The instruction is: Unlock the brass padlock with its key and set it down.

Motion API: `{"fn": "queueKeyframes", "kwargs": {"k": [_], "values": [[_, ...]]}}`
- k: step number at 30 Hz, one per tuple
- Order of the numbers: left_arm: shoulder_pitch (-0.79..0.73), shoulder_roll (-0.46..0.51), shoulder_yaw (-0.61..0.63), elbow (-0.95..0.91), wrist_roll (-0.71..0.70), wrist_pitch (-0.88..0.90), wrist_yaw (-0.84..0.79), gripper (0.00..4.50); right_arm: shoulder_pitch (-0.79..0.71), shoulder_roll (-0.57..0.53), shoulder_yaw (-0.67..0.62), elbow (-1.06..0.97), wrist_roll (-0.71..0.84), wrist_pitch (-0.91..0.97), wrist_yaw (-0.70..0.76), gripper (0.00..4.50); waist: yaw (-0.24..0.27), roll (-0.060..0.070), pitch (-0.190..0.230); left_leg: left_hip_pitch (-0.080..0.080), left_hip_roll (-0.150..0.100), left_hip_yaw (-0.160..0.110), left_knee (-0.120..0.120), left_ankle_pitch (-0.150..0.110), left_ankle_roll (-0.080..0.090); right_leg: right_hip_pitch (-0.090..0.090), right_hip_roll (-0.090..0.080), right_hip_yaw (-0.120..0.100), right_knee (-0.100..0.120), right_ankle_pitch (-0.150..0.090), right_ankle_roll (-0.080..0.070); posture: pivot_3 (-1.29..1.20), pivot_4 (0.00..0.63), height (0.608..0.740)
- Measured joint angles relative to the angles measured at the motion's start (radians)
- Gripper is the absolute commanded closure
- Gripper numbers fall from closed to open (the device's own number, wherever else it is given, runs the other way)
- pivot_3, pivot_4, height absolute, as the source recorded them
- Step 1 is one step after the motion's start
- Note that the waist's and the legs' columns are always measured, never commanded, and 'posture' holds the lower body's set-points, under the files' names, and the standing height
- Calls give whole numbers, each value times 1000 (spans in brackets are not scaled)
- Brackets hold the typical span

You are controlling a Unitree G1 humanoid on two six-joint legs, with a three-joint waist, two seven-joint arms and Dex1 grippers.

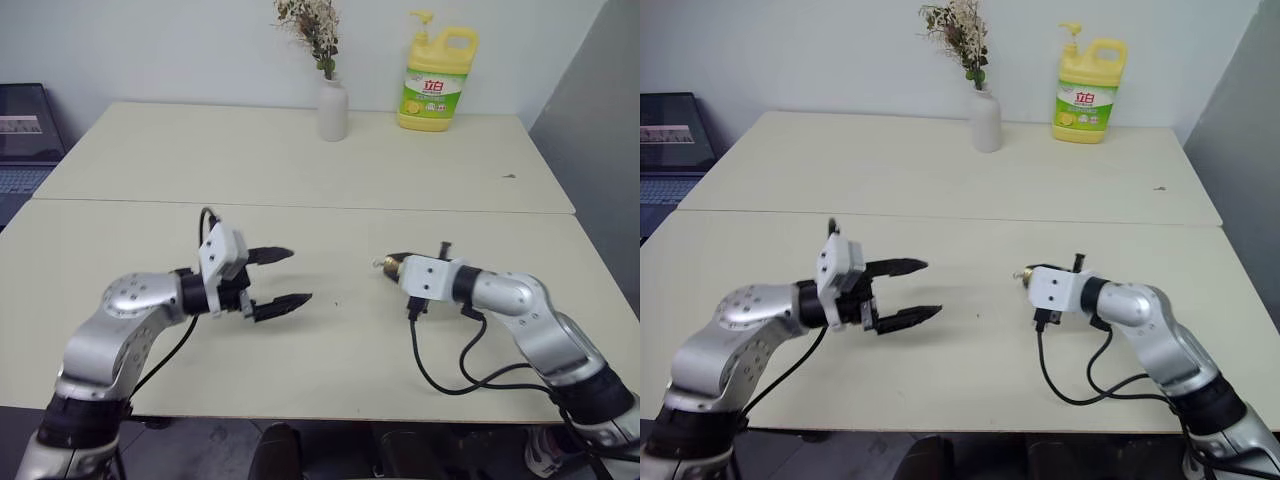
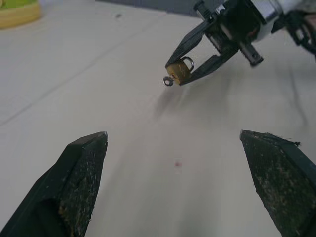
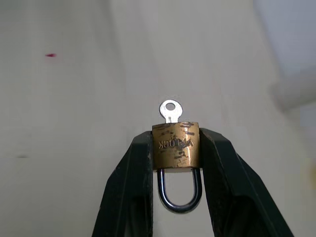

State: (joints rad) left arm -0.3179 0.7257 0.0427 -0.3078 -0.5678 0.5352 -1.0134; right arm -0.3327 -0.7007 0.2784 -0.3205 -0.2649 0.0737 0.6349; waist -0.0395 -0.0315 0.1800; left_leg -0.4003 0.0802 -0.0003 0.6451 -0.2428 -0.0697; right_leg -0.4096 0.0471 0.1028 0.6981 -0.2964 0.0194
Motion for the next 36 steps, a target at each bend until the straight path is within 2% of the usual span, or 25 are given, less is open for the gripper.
{"fn": "queueKeyframes", "kwargs": {"k": [5, 9, 16, 25, 29, 36], "values": [[-121, -28, -35, 45, -62, 105, -18, 0, 74, -65, -65, -2, -183, -277, -195, 3567, -11, 0, 0, 0, 0, 0, 0, 0, 0, 0, 0, 0, 0, 0, 0, 0, 150, 740], [-212, -66, -93, 89, -62, 125, -37, 0, 88, -62, -83, 2, -231, -387, -266, 3567, -10, 0, 0, 0, 0, -1, 1, 0, 0, 1, 0, 0, 1, 0, 0, 0, 150, 740], [-333, -122, -187, 178, -14, 108, -91, 0, 90, -20, -80, -36, -222, -470, -244, 3567, -10, 0, 0, 0, 0, -1, 1, 0, 0, 1, 0, 0, 1, 3, -5, 0, 150, 740], [-388, -144, -193, 242, -5, 117, -137, 0, 70, 22, -58, -33, -210, -513, -198, 3567, -8, 0, 0, 0, 0, -1, 1, 0, 0, 1, 0, 0, 1, 3, -5, 0, 150, 740], [-398, -150, -193, 249, -20, 145, -156, 873, 70, 29, -58, -28, -208, -525, -185, 3567, -8, 0, 0, 0, 0, -1, 1, 0, 0, 2, 0, 0, 1, 3, -5, 0, 150, 740], [-394, -139, -195, 249, -15, 155, -196, 3011, 70, 42, -58, -27, -204, -528, -173, 3567, -8, 0, 0, 0, 0, -1, 1, 0, 0, 2, 0, -1, 1, 3, -5, 0, 150, 740]]}}
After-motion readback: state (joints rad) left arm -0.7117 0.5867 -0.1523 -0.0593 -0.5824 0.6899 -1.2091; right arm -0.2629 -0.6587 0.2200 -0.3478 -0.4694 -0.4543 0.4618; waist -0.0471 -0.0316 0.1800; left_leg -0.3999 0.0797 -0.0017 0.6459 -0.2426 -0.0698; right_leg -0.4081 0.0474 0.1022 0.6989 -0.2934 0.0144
